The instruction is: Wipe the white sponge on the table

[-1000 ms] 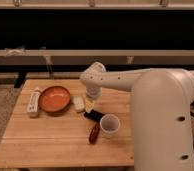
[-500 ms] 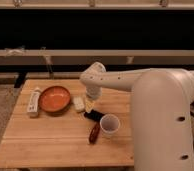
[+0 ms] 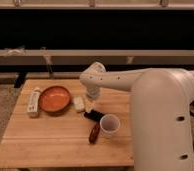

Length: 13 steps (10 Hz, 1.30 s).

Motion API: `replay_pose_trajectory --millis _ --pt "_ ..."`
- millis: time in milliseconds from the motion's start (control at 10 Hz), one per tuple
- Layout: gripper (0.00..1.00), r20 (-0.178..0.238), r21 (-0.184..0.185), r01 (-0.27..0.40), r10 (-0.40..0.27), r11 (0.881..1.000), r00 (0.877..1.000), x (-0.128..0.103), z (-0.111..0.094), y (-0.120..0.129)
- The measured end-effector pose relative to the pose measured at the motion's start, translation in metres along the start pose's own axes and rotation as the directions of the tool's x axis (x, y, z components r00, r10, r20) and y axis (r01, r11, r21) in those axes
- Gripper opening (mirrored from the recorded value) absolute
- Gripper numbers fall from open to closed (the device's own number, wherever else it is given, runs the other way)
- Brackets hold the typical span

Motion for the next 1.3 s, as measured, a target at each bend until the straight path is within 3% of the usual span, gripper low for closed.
replay_pose_trajectory --millis 500,1000,1300 --pt "0.80 -0.016 -0.030 0.003 -0.003 1.000 1.000 -0.069 0.021 0.019" --pt "0.80 -0.037 -0.082 0.009 -0.012 0.997 0.999 -0.101 0.046 0.026" --pt "0.60 -0.042 -0.101 0.013 -0.018 0.995 0.999 -0.099 0.056 0.027"
